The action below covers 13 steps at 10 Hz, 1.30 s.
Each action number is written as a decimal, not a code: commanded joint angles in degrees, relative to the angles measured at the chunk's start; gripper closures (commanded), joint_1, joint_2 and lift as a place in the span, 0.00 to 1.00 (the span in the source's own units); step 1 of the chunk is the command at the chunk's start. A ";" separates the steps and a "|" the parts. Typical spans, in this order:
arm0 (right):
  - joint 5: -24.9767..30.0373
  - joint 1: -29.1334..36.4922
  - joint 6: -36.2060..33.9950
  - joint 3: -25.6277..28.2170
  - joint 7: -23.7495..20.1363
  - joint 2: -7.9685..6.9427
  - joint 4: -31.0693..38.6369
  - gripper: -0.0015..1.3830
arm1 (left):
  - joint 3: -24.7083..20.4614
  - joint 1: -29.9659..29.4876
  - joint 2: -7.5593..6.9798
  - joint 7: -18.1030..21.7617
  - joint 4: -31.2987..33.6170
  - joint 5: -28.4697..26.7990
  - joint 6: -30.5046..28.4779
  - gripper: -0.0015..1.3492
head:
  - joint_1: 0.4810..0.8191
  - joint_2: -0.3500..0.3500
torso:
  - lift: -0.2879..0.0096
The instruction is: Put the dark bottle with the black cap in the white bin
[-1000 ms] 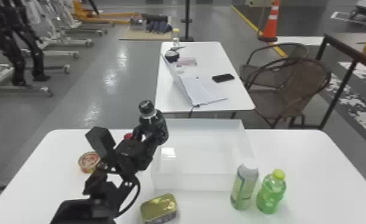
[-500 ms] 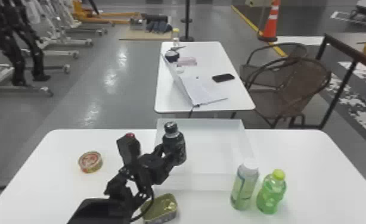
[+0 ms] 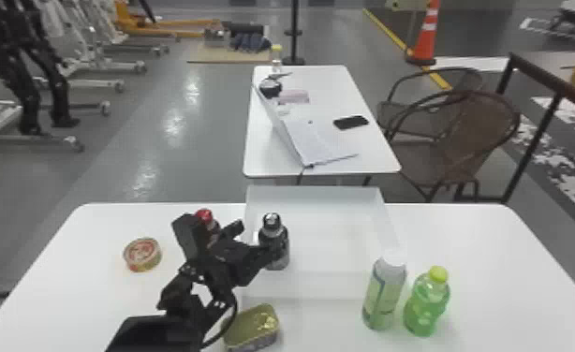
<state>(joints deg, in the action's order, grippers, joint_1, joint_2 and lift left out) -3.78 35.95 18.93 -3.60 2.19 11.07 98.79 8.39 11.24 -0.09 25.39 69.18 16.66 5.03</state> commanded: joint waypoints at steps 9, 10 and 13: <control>0.44 0.62 -0.03 0.09 -0.08 -0.35 0.70 0.09 | -17.71 -39.54 0.23 -21.18 25.22 -6.20 17.56 0.11 | 0.20 0.50 | 0.63; 0.44 0.79 -0.03 0.09 -0.08 -0.35 0.70 0.09 | -19.29 -40.77 0.23 -19.51 23.11 -8.13 19.23 0.11 | 0.20 0.50 | 0.63; 0.53 0.79 -0.47 0.09 -0.08 -0.26 0.97 0.08 | -22.72 -41.56 0.23 -15.38 19.07 -11.73 23.98 0.11 | 0.20 0.50 | 0.63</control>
<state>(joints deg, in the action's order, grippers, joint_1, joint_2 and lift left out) -3.26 36.74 18.51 -3.51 2.11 10.82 99.74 -13.83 -30.23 -0.09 10.14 89.08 5.44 27.92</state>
